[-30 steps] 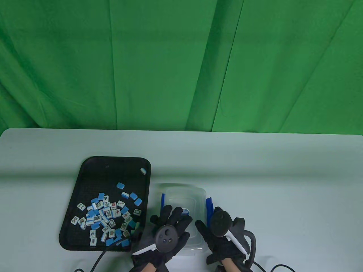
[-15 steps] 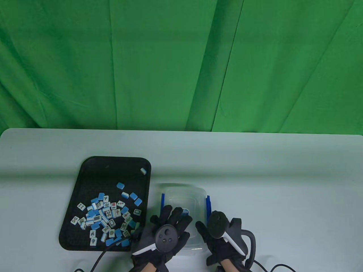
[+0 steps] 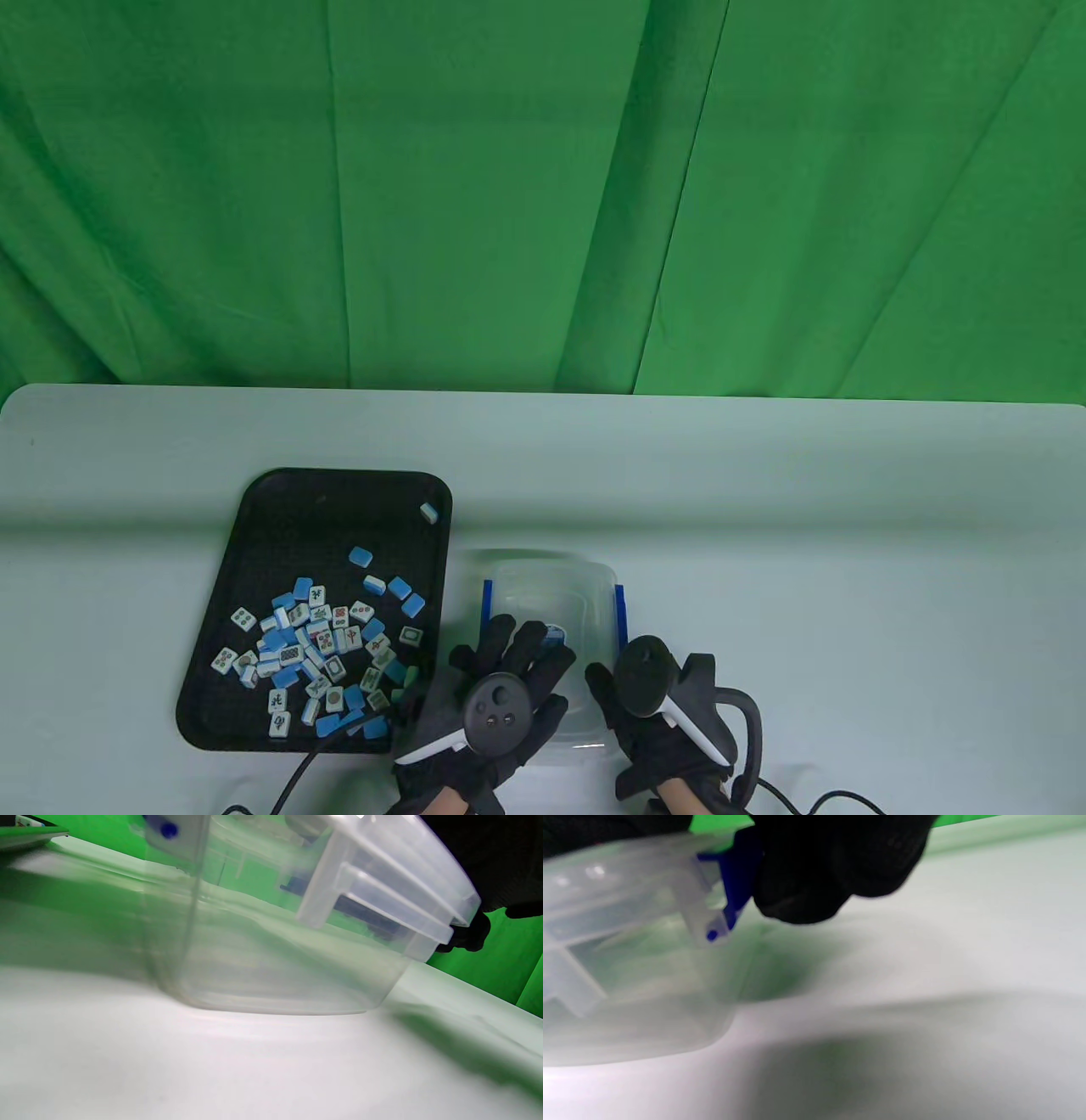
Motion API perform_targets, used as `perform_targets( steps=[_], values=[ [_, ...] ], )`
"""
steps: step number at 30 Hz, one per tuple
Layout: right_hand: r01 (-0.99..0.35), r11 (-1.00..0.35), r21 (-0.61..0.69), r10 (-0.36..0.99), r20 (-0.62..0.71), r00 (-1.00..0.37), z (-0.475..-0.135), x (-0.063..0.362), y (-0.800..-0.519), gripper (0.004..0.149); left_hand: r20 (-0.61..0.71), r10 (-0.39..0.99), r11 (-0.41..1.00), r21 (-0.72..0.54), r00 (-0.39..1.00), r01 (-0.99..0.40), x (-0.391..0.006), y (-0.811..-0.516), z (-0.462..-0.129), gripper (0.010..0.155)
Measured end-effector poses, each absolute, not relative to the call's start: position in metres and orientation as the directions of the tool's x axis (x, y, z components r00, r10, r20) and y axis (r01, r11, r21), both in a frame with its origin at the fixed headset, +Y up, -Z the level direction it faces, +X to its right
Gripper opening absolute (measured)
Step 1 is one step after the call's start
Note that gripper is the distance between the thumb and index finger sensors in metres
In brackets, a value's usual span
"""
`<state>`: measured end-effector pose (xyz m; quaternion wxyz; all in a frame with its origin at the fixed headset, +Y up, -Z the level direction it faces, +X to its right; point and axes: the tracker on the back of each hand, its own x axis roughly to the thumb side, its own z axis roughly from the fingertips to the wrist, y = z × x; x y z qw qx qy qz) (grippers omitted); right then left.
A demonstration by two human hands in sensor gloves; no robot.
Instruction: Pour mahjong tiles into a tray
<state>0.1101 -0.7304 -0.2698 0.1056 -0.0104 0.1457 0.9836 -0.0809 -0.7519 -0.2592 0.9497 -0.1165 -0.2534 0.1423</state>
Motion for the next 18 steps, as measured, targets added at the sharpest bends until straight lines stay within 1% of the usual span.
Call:
perform_targets(
  steps=[3, 5, 11, 18],
  values=[
    [-0.191, -0.94, 0.283, 0.187, -0.042, -0.981, -0.269, 0.106, -0.731, 0.073, 0.448, 0.33, 0.932, -0.293, 0.831, -0.212, -0.081, -0.752, -0.259, 0.059],
    [-0.153, -0.95, 0.271, 0.15, -0.033, -0.988, -0.267, 0.102, -0.731, 0.072, 0.448, 0.33, 0.932, -0.293, 0.831, -0.213, -0.081, -0.752, -0.259, 0.059],
    [0.04, -0.978, 0.207, -0.043, -0.01, -0.999, -0.26, 0.084, -0.731, 0.07, 0.447, 0.331, 0.932, -0.292, 0.831, -0.214, -0.081, -0.752, -0.259, 0.059],
    [0.133, -0.974, 0.181, -0.137, -0.009, -0.991, -0.258, 0.074, -0.731, 0.069, 0.447, 0.331, 0.932, -0.291, 0.831, -0.215, -0.081, -0.752, -0.259, 0.059]
  ],
)
